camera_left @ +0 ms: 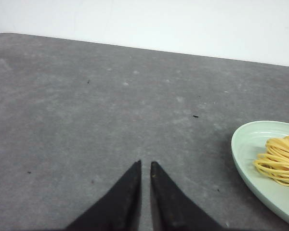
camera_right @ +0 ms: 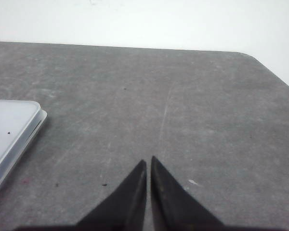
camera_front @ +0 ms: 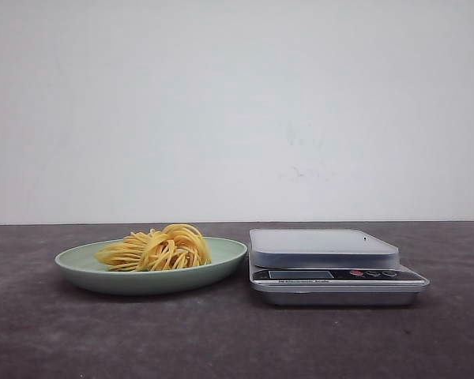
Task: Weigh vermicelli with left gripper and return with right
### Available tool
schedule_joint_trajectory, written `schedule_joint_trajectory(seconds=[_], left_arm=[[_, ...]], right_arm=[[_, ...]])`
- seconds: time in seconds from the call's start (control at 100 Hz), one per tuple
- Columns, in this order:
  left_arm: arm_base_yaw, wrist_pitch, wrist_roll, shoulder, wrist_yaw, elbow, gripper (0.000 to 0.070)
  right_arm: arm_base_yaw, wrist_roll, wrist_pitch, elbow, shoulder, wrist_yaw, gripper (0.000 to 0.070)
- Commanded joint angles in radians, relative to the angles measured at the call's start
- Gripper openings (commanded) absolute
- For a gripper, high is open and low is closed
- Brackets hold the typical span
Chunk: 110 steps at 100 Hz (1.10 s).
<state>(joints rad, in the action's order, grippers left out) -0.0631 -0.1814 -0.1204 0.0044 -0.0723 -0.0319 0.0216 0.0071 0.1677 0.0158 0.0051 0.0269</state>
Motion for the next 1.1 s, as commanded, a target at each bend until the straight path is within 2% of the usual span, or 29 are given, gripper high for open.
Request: schedule_joint_trajectory(seconds=[0.0,0.14,0.3,0.42,0.54,0.65,0.72,0.79,0.88,0.91,0.94,1.01,1.03,1.04,1.09], left_arm=[[0.000,-0.005,0.002,-0.001,0.002,0.018,0.0000],[0.000,-0.006,-0.015,-0.001,0.008,0.018,0.0000],[0.000,0.012,-0.027,-0.001,0.010,0.018,0.0000],[0.000,0.055,-0.136,-0.001,0.021,-0.003,0.0004],[-0.002,0.045,-0.195,0.011,0.021,-0.092,0.0005],[-0.003,0.034,-0.220,0.062,0.024,-0.215,0.0005],[-0.003,0.006,-0.265,0.123,0.029,-0.317,0.0006],[-0.003,-0.069,-0.301,0.206,0.049,-0.437,0.0006],[-0.003,-0.190,-0.285,0.330,0.084,-0.596,0.0006],[-0.003,-0.224,-0.271,0.370,0.101,-0.645,0.0006],[-0.003,-0.252,-0.257,0.407,0.119,-0.689,0.0005],[-0.003,-0.292,-0.241,0.481,0.185,-0.773,0.0026],[-0.003,-0.298,-0.243,0.499,0.207,-0.792,0.0070],[-0.003,-0.299,-0.243,0.507,0.217,-0.801,0.0103],[-0.003,-0.308,-0.246,0.542,0.268,-0.838,0.0343]], right_arm=[[0.001,0.010,-0.013,-0.003,-0.001,0.000,0.0009],[0.001,0.031,-0.011,-0.003,-0.001,0.014,0.0008],[0.001,0.137,-0.053,-0.003,-0.001,0.114,0.0007],[0.001,0.258,-0.111,0.026,-0.001,0.138,0.0006],[0.000,0.335,-0.073,0.119,0.000,0.149,0.0005],[0.001,0.343,0.023,0.245,0.032,0.168,0.0004],[0.001,0.341,0.091,0.332,0.075,0.189,0.0004],[0.000,0.321,0.154,0.419,0.127,0.225,0.0004],[0.001,0.283,0.214,0.528,0.193,0.267,0.0014],[0.000,0.270,0.230,0.563,0.214,0.275,0.0040],[0.001,0.262,0.245,0.597,0.234,0.281,0.0104],[0.001,0.245,0.278,0.670,0.276,0.284,0.0350],[0.001,0.243,0.291,0.694,0.290,0.284,0.0440],[0.001,0.243,0.294,0.699,0.293,0.284,0.0455],[0.000,0.238,0.322,0.742,0.319,0.288,0.0553]])
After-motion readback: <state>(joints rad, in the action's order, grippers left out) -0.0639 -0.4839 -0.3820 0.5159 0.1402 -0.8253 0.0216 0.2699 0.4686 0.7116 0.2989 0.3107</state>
